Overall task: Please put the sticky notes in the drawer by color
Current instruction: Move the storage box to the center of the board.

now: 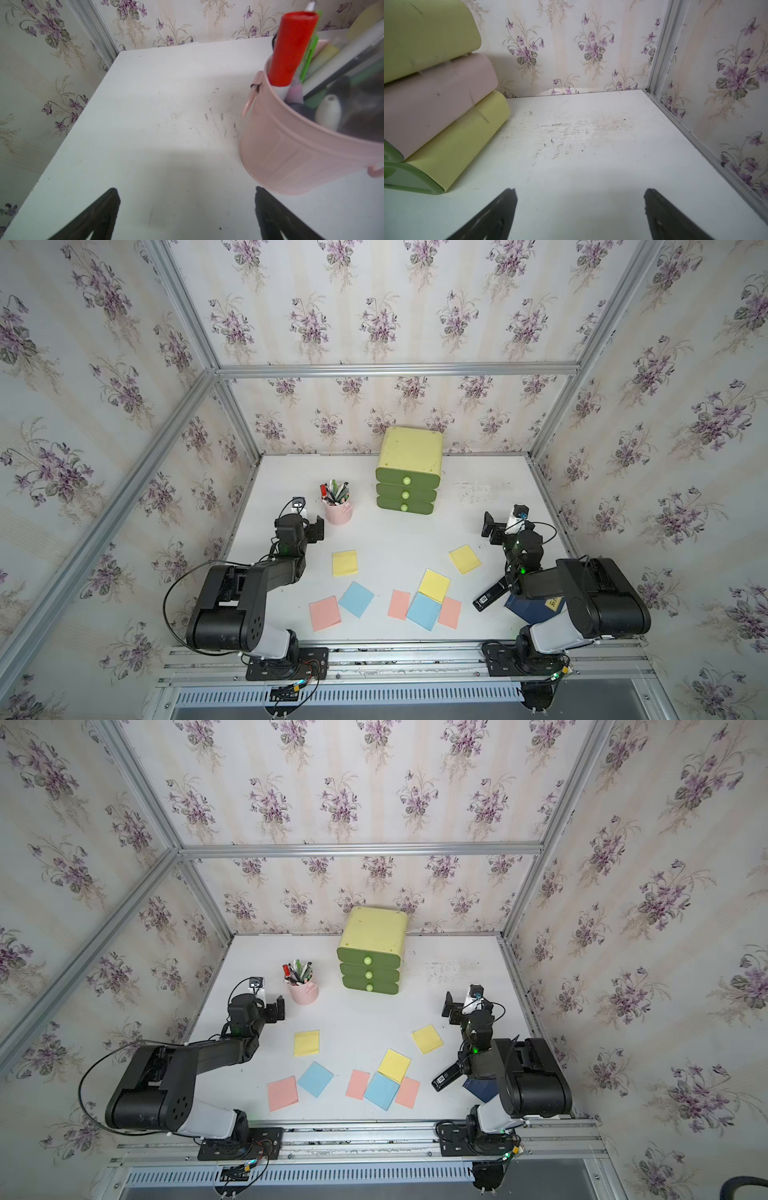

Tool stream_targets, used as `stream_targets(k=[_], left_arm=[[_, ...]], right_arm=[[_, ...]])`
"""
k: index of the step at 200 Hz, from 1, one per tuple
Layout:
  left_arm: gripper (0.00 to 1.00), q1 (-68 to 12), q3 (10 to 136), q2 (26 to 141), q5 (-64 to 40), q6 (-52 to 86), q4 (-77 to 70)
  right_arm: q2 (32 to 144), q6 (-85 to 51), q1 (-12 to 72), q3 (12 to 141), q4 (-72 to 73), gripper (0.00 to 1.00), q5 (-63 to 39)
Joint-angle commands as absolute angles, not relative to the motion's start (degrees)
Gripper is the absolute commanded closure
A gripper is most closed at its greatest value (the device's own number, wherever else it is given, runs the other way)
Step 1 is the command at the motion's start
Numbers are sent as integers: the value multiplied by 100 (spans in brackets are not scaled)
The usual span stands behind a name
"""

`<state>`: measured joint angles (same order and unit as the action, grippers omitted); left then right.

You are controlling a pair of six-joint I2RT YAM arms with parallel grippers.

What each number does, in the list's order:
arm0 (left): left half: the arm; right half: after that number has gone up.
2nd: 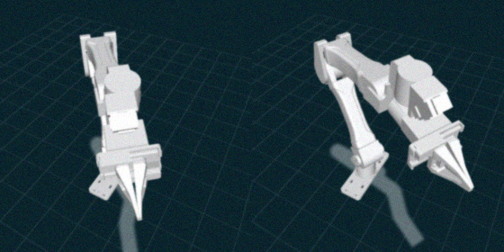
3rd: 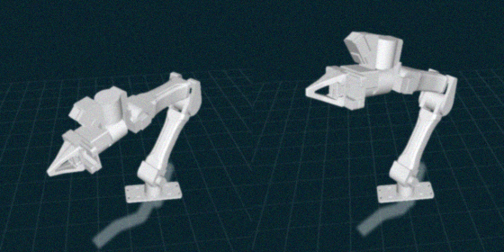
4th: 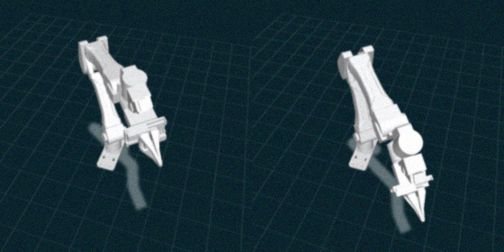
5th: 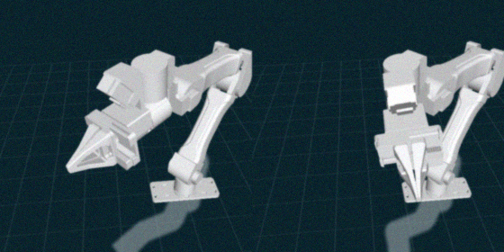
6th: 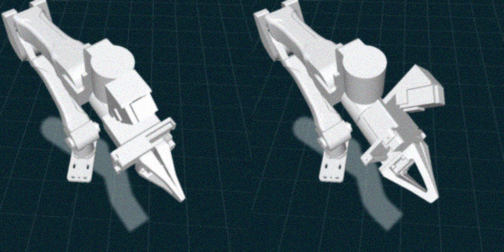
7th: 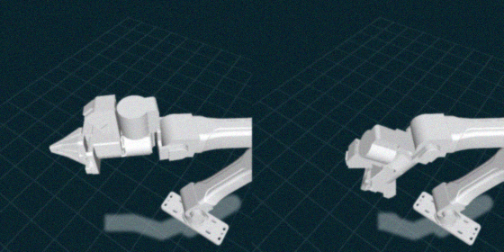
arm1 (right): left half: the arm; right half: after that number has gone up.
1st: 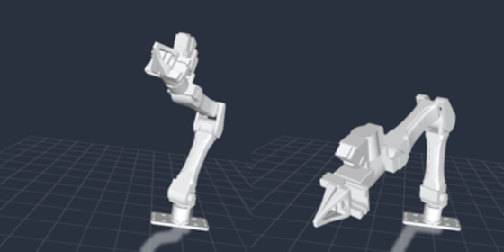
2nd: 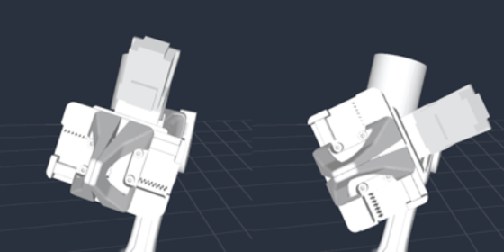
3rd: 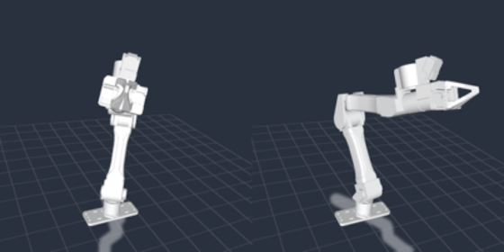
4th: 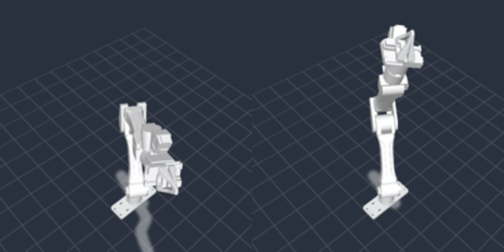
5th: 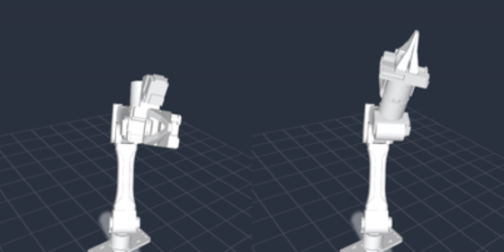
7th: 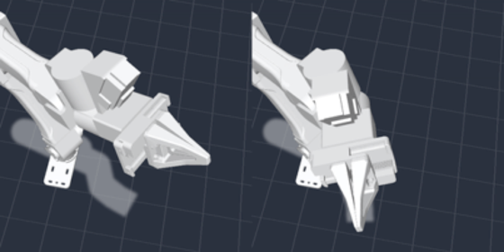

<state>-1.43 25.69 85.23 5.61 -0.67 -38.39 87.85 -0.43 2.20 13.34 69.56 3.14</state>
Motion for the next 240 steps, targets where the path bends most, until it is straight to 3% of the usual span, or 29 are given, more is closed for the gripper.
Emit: stream_targets(k=[1, 158, 178, 204, 240], left_arm=[[0, -147, 2588, 8519, 545, -96, -3876], [0, -145, 2549, 8439, 559, -90, -3915], [0, -149, 2652, 7790, 644, -42, -3231], [0, -149, 2675, 6803, 718, 201, -2453], [0, -158, 3258, 5774, -12, 1381, -1072]], right_arm=[[8780, -70, 220, 1338, 7111, 0, 290], [8735, -70, 215, 1312, 7171, 0, 281], [8185, -90, 220, 1384, 6563, 0, 281], [7185, -226, 220, 1997, 4350, 0, 35], [6306, -768, 217, 2258, 3527, 0, -709]])
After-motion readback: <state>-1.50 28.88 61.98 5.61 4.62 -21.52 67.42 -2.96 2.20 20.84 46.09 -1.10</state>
